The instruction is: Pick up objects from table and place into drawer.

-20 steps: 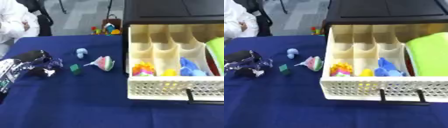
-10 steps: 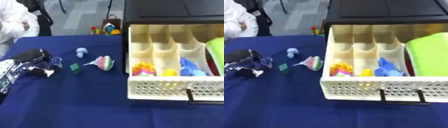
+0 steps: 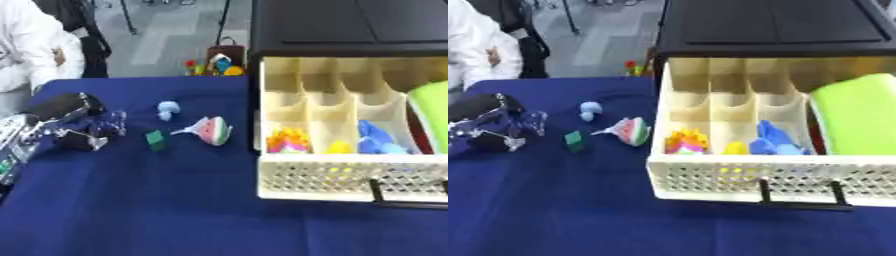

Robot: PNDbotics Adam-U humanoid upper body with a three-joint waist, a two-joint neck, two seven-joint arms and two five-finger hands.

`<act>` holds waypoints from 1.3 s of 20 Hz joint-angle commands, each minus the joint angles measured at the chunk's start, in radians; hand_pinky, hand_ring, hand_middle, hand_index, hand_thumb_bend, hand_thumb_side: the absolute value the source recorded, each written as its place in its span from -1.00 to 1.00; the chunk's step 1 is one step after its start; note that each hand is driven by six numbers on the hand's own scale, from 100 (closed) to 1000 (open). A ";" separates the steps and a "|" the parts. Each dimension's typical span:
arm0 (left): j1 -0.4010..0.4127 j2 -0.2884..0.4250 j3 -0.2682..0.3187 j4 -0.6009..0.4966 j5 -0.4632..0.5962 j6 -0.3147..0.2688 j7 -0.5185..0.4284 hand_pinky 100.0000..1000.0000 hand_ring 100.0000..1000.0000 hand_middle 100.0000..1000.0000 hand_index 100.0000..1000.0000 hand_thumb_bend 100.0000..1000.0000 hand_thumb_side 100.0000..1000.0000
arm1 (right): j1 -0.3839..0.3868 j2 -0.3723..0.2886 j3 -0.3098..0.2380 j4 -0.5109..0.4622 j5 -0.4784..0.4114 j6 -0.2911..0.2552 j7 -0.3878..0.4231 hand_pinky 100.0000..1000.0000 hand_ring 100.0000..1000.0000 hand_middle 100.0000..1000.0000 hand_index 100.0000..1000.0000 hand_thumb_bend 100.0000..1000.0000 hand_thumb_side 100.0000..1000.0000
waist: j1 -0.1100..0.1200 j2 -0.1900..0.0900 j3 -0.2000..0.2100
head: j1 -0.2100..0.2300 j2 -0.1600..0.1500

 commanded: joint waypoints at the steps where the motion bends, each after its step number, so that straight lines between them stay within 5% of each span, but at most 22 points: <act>1: -0.006 0.069 0.013 -0.054 0.050 0.004 -0.005 -0.23 0.11 -0.14 -0.06 -1.00 -0.60 | 0.001 -0.019 -0.009 -0.010 -0.001 -0.066 -0.074 0.21 0.32 -0.07 0.43 -1.00 1.00 | 0.002 -0.034 0.004 | -0.005 0.007; 5: -0.002 0.083 0.030 -0.095 0.143 0.012 -0.026 -0.26 0.08 -0.17 -0.09 -1.00 -0.62 | 0.005 -0.023 -0.010 -0.010 -0.002 -0.062 -0.077 0.21 0.32 -0.07 0.42 -1.00 1.00 | 0.004 -0.046 0.009 | -0.007 0.014; 6: -0.001 0.088 0.035 -0.106 0.167 0.014 -0.030 -0.27 0.08 -0.18 -0.10 -1.00 -0.34 | 0.005 -0.023 -0.010 -0.010 -0.002 -0.061 -0.078 0.21 0.32 -0.07 0.42 -1.00 1.00 | 0.004 -0.049 0.010 | -0.007 0.016; 7: 0.001 0.092 0.037 -0.119 0.188 0.015 -0.033 -0.27 0.07 -0.18 -0.11 -1.00 -0.64 | 0.006 -0.024 -0.011 -0.010 -0.002 -0.060 -0.078 0.21 0.32 -0.07 0.42 -1.00 1.00 | 0.006 -0.052 0.012 | -0.007 0.018; 15: 0.004 0.121 0.041 -0.233 0.305 0.025 -0.044 -0.29 0.06 -0.19 -0.13 -1.00 -0.68 | 0.012 -0.031 -0.010 -0.010 -0.004 -0.051 -0.081 0.21 0.32 -0.07 0.42 -1.00 1.00 | 0.014 -0.077 0.018 | -0.005 0.031; 26: -0.001 0.131 0.029 -0.309 0.325 0.030 -0.032 -0.28 0.06 -0.18 -0.13 -1.00 -0.67 | 0.013 -0.035 -0.008 -0.010 -0.005 -0.045 -0.079 0.21 0.32 -0.07 0.42 -1.00 1.00 | 0.026 -0.087 0.016 | 0.002 0.041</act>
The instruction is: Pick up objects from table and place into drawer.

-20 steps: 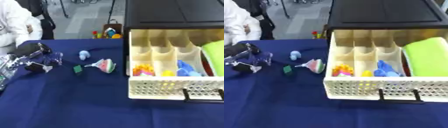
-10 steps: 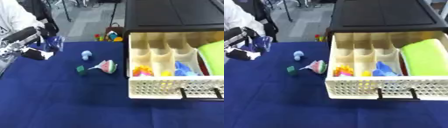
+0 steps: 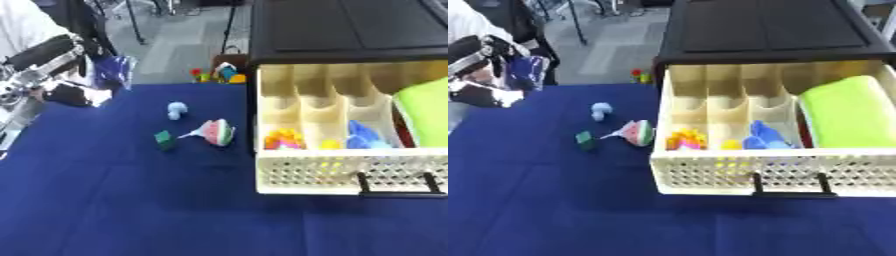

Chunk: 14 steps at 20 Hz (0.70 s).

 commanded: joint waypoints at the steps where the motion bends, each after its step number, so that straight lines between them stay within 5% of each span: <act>1: -0.021 0.054 0.006 -0.037 0.023 -0.001 0.004 -0.29 0.06 -0.18 -0.13 -1.00 -0.67 | -0.003 -0.032 -0.002 -0.010 -0.003 -0.059 -0.063 0.21 0.32 -0.07 0.42 -1.00 1.00 | 0.002 -0.028 -0.001 | 0.005 0.007; 14: -0.125 0.028 -0.045 -0.136 0.185 0.015 -0.011 -0.33 0.02 -0.22 -0.17 -1.00 -0.64 | -0.002 -0.052 0.003 -0.010 -0.013 -0.042 -0.063 0.21 0.32 -0.06 0.42 -1.00 0.99 | 0.042 -0.069 -0.028 | 0.010 0.030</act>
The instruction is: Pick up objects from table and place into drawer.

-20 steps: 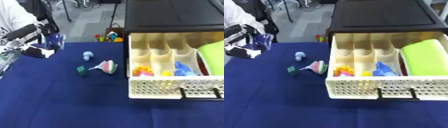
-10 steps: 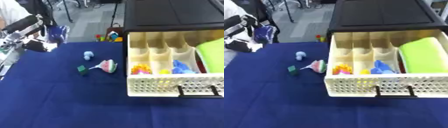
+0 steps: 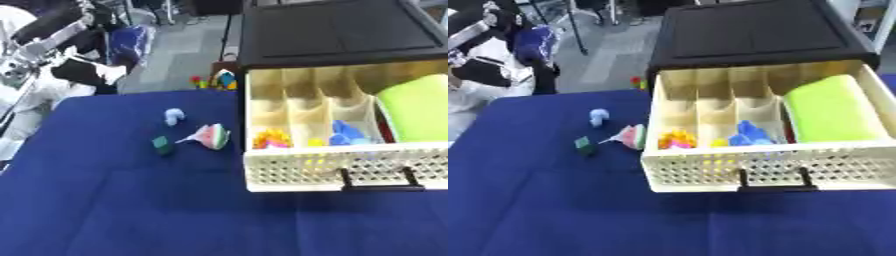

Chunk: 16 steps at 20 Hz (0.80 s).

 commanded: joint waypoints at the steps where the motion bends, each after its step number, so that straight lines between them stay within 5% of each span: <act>1: -0.047 0.021 -0.005 -0.028 0.048 0.007 -0.010 -0.34 0.02 -0.22 -0.17 -1.00 -0.62 | -0.011 -0.030 0.002 -0.010 -0.005 -0.047 -0.057 0.21 0.32 -0.06 0.42 -1.00 0.98 | -0.001 -0.022 -0.006 | 0.011 0.010; 16: -0.196 -0.112 -0.085 -0.017 0.369 -0.028 -0.110 -0.48 -0.06 -0.30 -0.24 -1.00 -0.23 | -0.074 -0.043 0.020 -0.010 -0.036 -0.038 -0.044 0.21 0.32 -0.06 0.42 -1.00 0.93 | 0.053 -0.006 -0.080 | 0.085 0.028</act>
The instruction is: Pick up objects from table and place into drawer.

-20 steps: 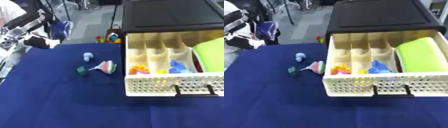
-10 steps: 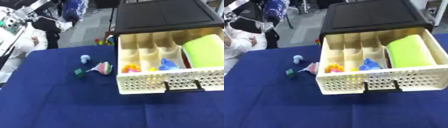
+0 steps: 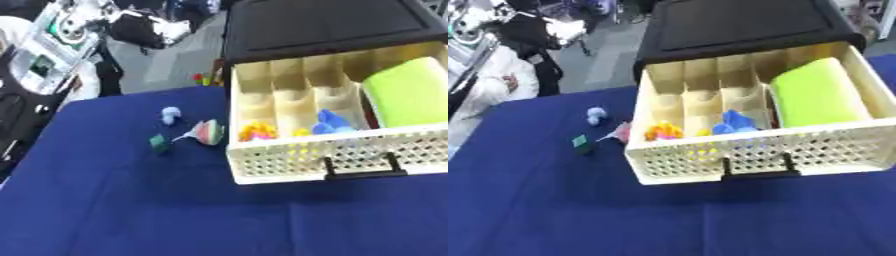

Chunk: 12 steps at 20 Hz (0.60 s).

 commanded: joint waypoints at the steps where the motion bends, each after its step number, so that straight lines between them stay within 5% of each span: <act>1: -0.032 0.005 0.001 0.024 0.084 -0.025 -0.022 -0.48 -0.06 -0.30 -0.24 -1.00 -0.22 | -0.026 -0.034 0.005 -0.010 -0.015 -0.040 -0.038 0.21 0.32 -0.06 0.42 -1.00 0.93 | 0.003 -0.013 -0.012 | 0.017 0.005; 7: -0.047 -0.026 0.015 0.140 0.127 -0.055 -0.046 -0.51 -0.08 -0.33 -0.27 -1.00 -0.03 | -0.065 -0.040 0.019 -0.010 -0.040 -0.039 -0.024 0.21 0.32 -0.06 0.42 -1.00 0.92 | 0.033 -0.008 -0.076 | 0.065 0.003; 12: -0.059 -0.041 0.022 0.229 0.259 -0.039 -0.138 -0.52 -0.09 -0.33 -0.32 -1.00 0.15 | -0.074 -0.040 0.018 -0.010 -0.049 -0.038 -0.016 0.21 0.33 -0.07 0.42 -1.00 0.92 | 0.044 0.002 -0.099 | 0.062 0.016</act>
